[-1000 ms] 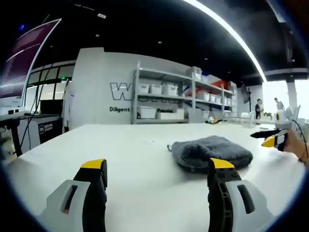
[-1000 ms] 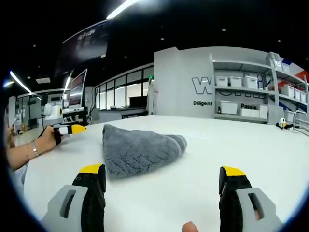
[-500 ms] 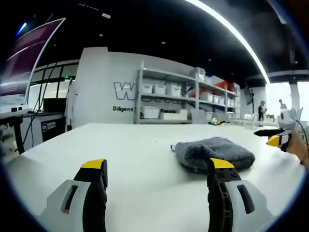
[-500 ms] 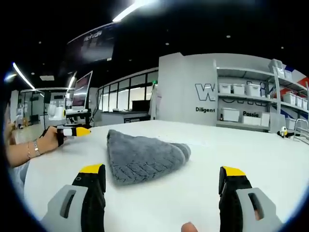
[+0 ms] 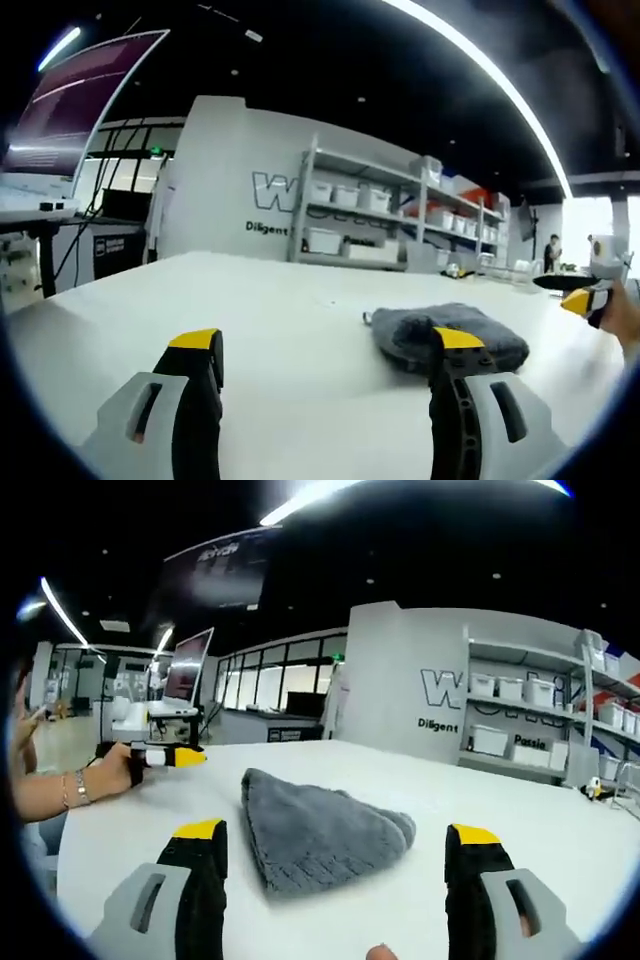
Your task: Open the folded towel by lifting each exposed corner and separating the folded layers until the towel lies flat within the target outline without major curled edges
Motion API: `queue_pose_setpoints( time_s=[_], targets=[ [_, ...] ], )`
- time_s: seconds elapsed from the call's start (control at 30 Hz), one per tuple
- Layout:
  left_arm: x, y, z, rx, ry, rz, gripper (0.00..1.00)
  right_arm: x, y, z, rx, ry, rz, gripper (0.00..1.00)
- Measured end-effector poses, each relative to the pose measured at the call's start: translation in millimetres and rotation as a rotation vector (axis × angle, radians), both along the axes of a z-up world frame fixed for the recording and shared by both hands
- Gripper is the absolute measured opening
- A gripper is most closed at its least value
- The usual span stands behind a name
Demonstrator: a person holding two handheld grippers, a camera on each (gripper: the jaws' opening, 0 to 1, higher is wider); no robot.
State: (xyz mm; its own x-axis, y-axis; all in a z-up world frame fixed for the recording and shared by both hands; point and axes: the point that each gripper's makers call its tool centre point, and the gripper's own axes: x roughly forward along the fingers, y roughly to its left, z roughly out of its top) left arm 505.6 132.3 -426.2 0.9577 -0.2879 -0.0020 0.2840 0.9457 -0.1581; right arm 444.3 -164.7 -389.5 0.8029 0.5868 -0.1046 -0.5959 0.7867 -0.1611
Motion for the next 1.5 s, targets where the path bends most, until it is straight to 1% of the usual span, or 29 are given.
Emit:
queue_pose_setpoints(
  time_s=[0.13,0.2,0.23,0.3,0.37,0.4,0.43,0.5,0.53,0.57,0.6,0.63,0.67,0.7,0.73,0.8,0.83,0.9,0.97,1.0,1.1,1.17,1.23,1.3,1.37,1.43,1.5],
  targets=[
    [-0.5,-0.8,0.8,0.008,0.002,0.003,0.82,3.2,25.9,21.9,-0.043,-0.026,0.027,0.89],
    [-1.8,-3.0,0.8,0.020,0.002,0.001,0.82,5.7,38.3,26.4,-0.076,-0.028,0.044,0.87],
    [-2.1,-4.0,1.1,0.034,0.001,0.000,0.82,8.2,50.3,31.3,-0.107,-0.039,0.055,0.86],
    [-4.3,-6.0,2.2,0.056,-0.004,0.001,0.82,10.1,60.3,35.3,-0.127,-0.052,0.064,0.85],
    [-4.2,-6.1,3.1,0.070,-0.006,-0.001,0.82,14.0,82.2,39.7,-0.155,-0.058,0.099,0.83],
    [-5.8,-5.2,9.4,0.068,-0.029,-0.001,0.82,16.4,90.0,39.5,-0.170,-0.055,0.112,0.83],
    [-7.9,-6.0,10.3,0.065,-0.031,-0.004,0.82,19.8,96.9,39.1,-0.187,-0.056,0.117,0.82],
    [-10.6,-7.5,10.8,0.063,-0.034,-0.007,0.82,27.7,109.4,37.8,-0.212,-0.059,0.118,0.78],
    [-11.1,-7.1,10.6,0.068,-0.032,-0.004,0.83,30.6,113.4,37.1,-0.213,-0.054,0.118,0.72],
    [-12.7,-4.9,10.8,0.072,-0.033,0.012,0.83,32.8,120.3,33.4,-0.210,-0.032,0.126,0.64],
    [-13.8,-1.5,13.2,0.080,-0.047,0.033,0.84,33.7,128.5,28.8,-0.221,-0.011,0.152,0.56],
    [-17.0,-1.1,13.3,0.084,-0.048,0.038,0.84,35.0,139.4,21.8,-0.248,0.006,0.188,0.50],
    [-17.7,-0.3,13.8,0.084,-0.050,0.042,0.83,38.3,144.4,16.8,-0.276,0.014,0.187,0.50],
    [-19.1,1.0,14.3,0.084,-0.053,0.051,0.83,42.0,148.5,10.8,-0.316,0.021,0.183,0.53],
    [-19.5,1.6,14.4,0.085,-0.053,0.055,0.83,45.5,152.7,5.6,-0.359,0.022,0.179,0.53],
    [-22.5,2.1,13.7,0.089,-0.052,0.061,0.83,52.1,163.9,-1.5,-0.431,-0.007,0.187,0.47],
    [-23.8,1.0,13.4,0.092,-0.052,0.060,0.83,55.6,169.4,-4.3,-0.435,-0.013,0.179,0.42],
    [-25.6,-3.8,13.0,0.114,-0.050,0.054,0.83,59.7,179.3,-15.9,-0.470,0.000,0.185,0.38],
    [-28.6,-4.8,12.8,0.136,-0.054,0.058,0.83,62.3,185.1,-29.8,-0.517,0.025,0.197,0.39],
    [-29.2,-5.0,12.7,0.142,-0.054,0.059,0.83,63.8,190.8,-37.4,-0.526,0.026,0.202,0.38],
    [-28.9,2.5,13.2,0.148,-0.056,0.068,0.83,65.0,199.7,-54.9,-0.542,0.038,0.214,0.39],
    [-27.3,5.6,12.5,0.149,-0.051,0.073,0.83,72.0,196.4,-64.2,-0.608,0.016,0.185,0.40],
    [-27.0,6.4,11.6,0.152,-0.046,0.077,0.83,80.5,191.9,-66.4,-0.625,-0.004,0.136,0.39],
    [-29.2,3.4,10.2,0.161,-0.043,0.077,0.83,86.2,193.1,-67.2,-0.600,-0.006,0.131,0.37],
    [-30.9,1.1,9.8,0.169,-0.043,0.076,0.83,88.4,192.3,-65.5,-0.601,-0.023,0.120,0.29],
    [-33.4,-3.0,9.7,0.177,-0.047,0.074,0.83,91.0,190.2,-61.0,-0.611,-0.061,0.109,0.20],
    [-34.4,-6.2,9.3,0.186,-0.048,0.069,0.83,90.4,188.4,-59.2,-0.610,-0.075,0.120,0.10]
  ],
)
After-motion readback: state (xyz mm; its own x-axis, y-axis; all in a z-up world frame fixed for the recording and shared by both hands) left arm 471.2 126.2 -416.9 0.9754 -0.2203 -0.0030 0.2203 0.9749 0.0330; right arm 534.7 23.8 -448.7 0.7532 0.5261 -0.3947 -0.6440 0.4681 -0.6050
